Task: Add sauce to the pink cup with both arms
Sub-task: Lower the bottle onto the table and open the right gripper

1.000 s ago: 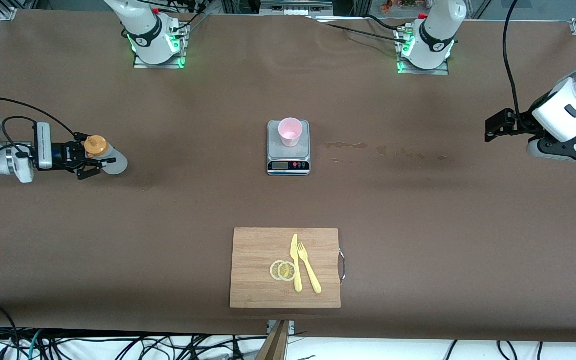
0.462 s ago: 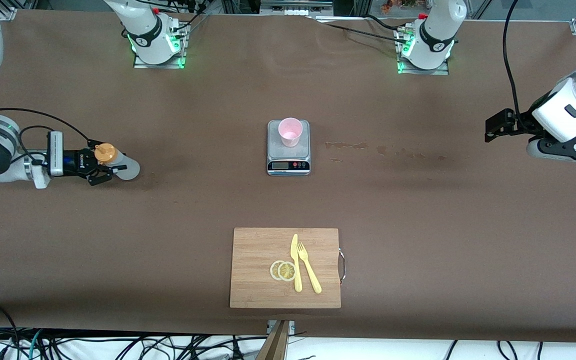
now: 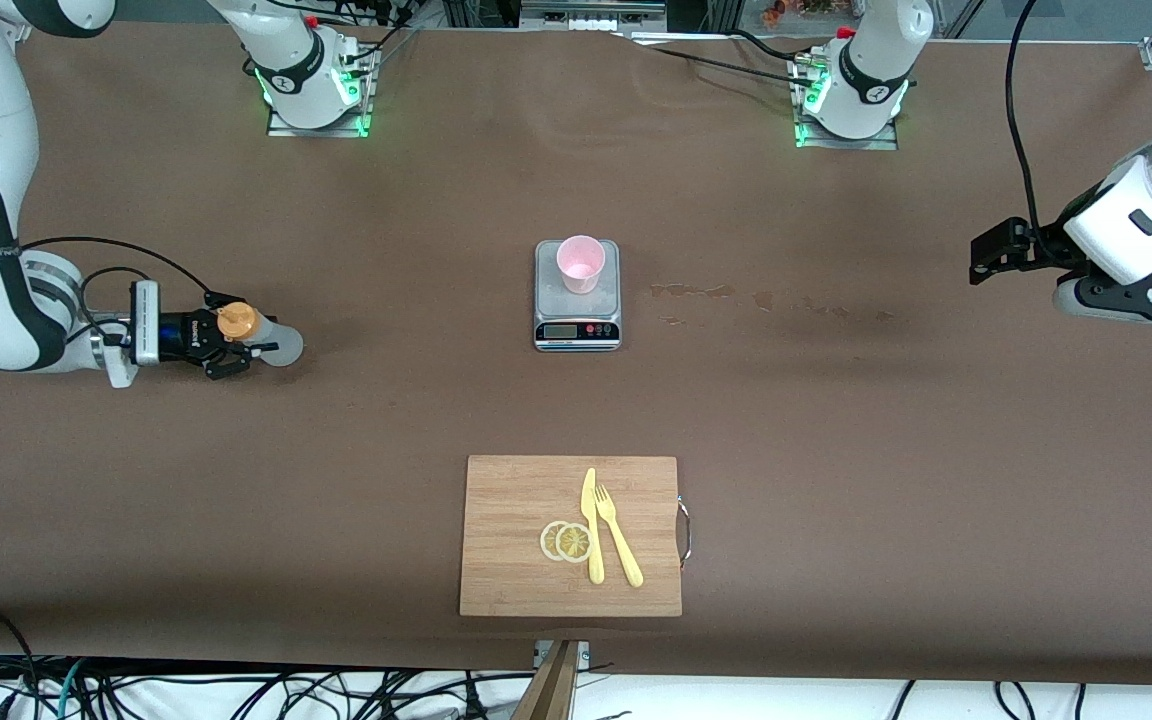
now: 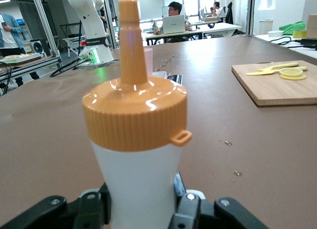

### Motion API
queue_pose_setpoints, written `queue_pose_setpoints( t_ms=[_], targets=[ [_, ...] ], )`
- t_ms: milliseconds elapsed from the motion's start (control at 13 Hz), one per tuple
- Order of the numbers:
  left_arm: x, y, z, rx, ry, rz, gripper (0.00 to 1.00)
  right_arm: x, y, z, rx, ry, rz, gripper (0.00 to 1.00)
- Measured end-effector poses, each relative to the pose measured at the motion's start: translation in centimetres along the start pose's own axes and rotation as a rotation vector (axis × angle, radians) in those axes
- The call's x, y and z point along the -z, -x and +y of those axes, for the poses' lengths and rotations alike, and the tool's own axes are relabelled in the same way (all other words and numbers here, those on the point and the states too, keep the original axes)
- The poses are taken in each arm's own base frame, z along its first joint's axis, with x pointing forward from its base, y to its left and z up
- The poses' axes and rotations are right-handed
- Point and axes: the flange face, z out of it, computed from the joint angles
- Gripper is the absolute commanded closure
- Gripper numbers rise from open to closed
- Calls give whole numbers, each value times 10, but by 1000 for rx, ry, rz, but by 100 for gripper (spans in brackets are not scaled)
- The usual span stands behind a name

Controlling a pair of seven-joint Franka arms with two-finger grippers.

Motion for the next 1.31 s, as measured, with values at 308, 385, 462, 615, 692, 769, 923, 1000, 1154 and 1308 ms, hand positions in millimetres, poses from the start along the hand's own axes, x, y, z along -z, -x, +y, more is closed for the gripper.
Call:
queue_pose_setpoints(
  t_ms=[308, 385, 462, 615, 692, 769, 923, 1000, 1154, 1308],
  targets=[
    [0, 0, 0, 0, 0, 0, 0, -2, 0, 5, 5, 9, 9, 0],
    [0, 0, 0, 0, 0, 0, 0, -2, 1, 6, 5, 8, 11, 0],
    [0, 0, 0, 0, 0, 0, 0, -2, 1, 6, 5, 8, 13, 0],
    [0, 0, 0, 0, 0, 0, 0, 2, 2, 5, 4, 12, 9, 0],
    [0, 0, 0, 0, 0, 0, 0, 6, 4, 4, 0, 18, 4, 0],
    [0, 0, 0, 0, 0, 0, 0, 13, 6, 2, -6, 26, -3, 0],
    [0, 0, 0, 0, 0, 0, 0, 30, 12, -6, -20, 31, -24, 0],
    [0, 0, 0, 0, 0, 0, 0, 41, 13, -11, -24, 21, -44, 0],
    [0, 0, 0, 0, 0, 0, 0, 68, 0, -16, -8, -5, -115, 0],
    [0, 0, 0, 0, 0, 0, 0, 98, -37, -19, -3, -31, -214, 0]
  ],
)
